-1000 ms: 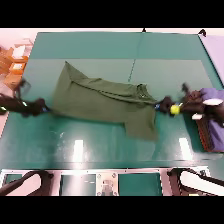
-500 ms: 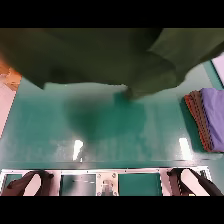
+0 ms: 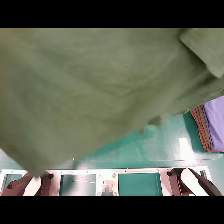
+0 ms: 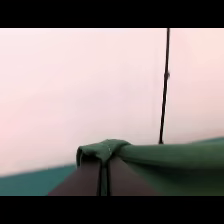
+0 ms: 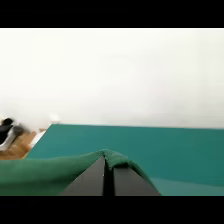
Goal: Fold the shirts.
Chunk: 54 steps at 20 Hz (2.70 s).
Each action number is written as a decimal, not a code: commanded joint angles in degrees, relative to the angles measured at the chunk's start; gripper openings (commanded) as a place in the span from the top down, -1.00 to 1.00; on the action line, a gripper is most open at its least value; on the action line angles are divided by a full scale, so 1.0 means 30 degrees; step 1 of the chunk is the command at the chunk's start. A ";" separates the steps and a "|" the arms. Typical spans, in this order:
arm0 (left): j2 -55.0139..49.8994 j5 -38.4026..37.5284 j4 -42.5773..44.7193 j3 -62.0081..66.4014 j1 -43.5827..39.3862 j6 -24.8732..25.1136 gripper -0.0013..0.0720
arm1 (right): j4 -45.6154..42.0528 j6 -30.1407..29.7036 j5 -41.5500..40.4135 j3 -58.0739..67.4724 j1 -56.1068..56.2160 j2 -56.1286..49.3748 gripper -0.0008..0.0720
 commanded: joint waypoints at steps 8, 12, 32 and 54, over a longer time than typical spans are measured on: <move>-1.1358 0.3869 -0.2652 -0.7876 -0.3461 0.3388 0.90 | -0.3439 -0.1049 -0.6528 -0.6696 0.6805 -1.0222 0.93; -1.5999 0.6739 -0.3111 -0.7876 -0.4342 0.3402 0.89 | -0.3373 -0.0933 -0.8437 -0.6659 0.7424 -1.4877 0.93; -0.9384 -0.3796 0.2047 -1.9686 0.1770 0.0503 -0.16 | -0.8816 -0.0415 -0.0532 -1.9708 -0.3570 -0.6630 0.17; -1.0542 0.3118 -0.2550 -2.4115 -0.2025 0.2761 0.90 | -0.5370 -0.2994 -0.4393 -2.3336 -0.0947 -0.9071 -0.20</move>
